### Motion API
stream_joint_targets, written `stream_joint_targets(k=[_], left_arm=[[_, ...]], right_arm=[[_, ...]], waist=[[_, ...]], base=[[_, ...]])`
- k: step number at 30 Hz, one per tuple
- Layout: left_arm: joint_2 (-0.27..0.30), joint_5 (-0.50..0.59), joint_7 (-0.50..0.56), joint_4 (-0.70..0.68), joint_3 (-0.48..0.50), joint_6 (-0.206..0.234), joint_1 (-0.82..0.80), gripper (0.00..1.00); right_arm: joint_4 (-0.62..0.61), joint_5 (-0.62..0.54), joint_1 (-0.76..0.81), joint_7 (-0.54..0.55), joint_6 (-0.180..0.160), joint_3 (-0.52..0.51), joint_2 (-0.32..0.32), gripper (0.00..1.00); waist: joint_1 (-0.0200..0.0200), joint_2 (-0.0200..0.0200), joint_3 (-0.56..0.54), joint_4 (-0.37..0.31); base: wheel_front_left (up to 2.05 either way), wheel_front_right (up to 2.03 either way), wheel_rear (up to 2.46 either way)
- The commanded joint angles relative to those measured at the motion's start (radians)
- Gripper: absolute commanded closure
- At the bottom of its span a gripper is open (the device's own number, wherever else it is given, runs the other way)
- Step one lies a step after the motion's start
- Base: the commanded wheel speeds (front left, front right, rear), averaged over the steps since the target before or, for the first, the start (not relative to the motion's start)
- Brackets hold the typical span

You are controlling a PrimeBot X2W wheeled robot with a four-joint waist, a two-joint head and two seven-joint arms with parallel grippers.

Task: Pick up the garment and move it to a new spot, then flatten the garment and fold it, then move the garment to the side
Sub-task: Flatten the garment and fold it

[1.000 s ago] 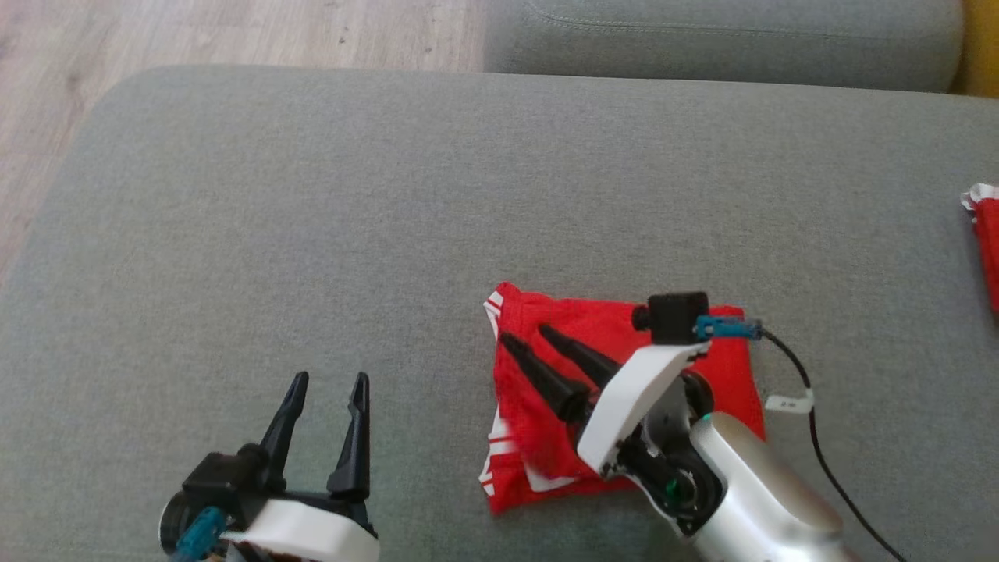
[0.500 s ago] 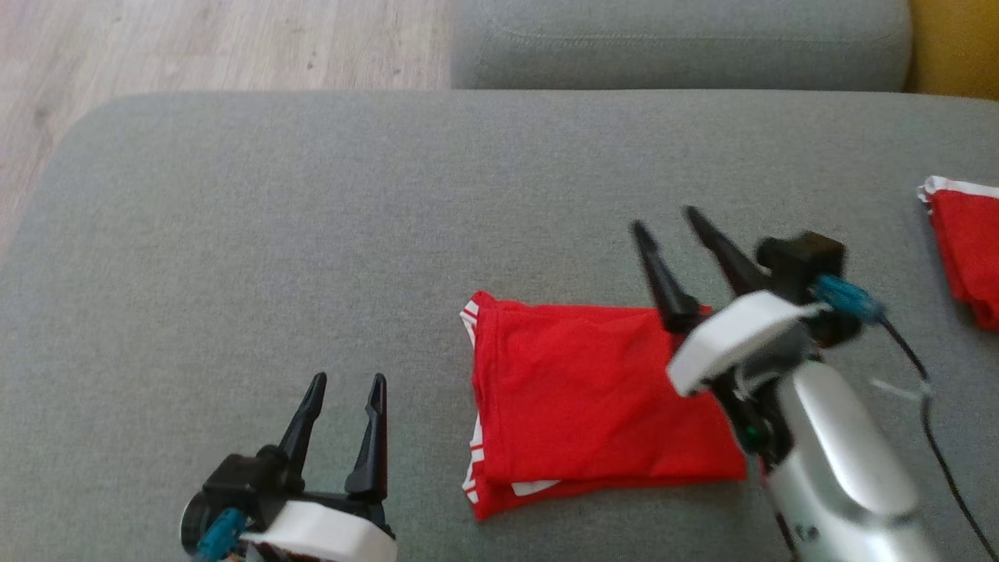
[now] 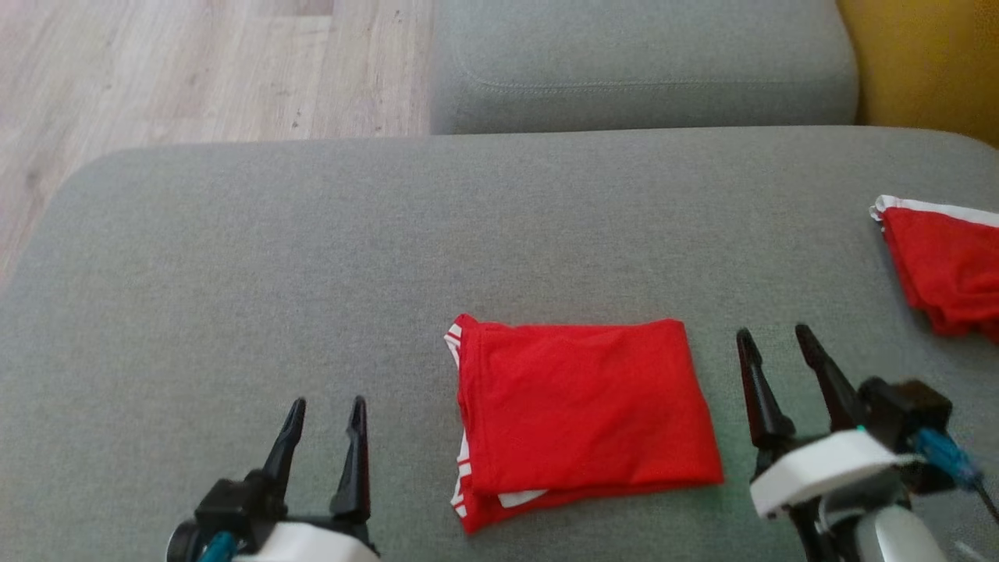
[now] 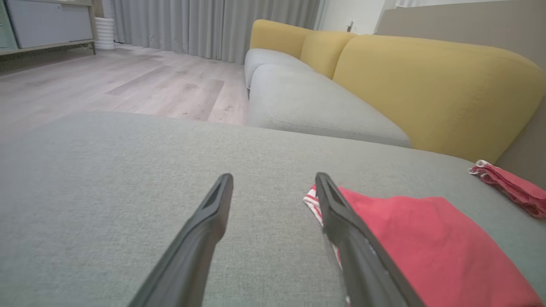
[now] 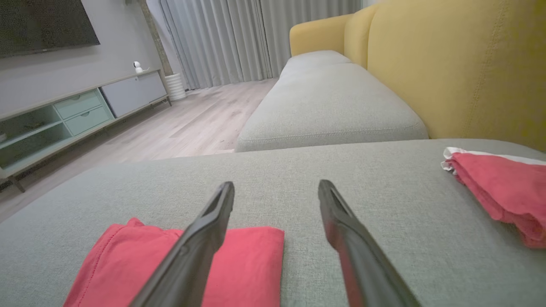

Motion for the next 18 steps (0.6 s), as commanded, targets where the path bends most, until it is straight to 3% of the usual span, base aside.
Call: stream_joint_targets(k=[1, 18], left_arm=[[0.005, 0.003, -0.014, -0.018, 0.047, 0.005, -0.02, 0.0], [-0.019, 0.027, -0.021, -0.003, 0.118, -0.016, 0.05, 0.0]], right_arm=[[-0.042, 0.009, -0.019, -0.012, -0.001, 0.019, -0.001, 0.0], [-0.02, 0.015, 0.052, -0.045, -0.001, 0.02, -0.001, 0.0]], waist=[[0.0001, 0.0, -0.004, -0.003], [0.0001, 0.0, -0.011, 0.009]], base=[[0.0, 0.0, 0.0], [0.0, 0.0, 0.0]])
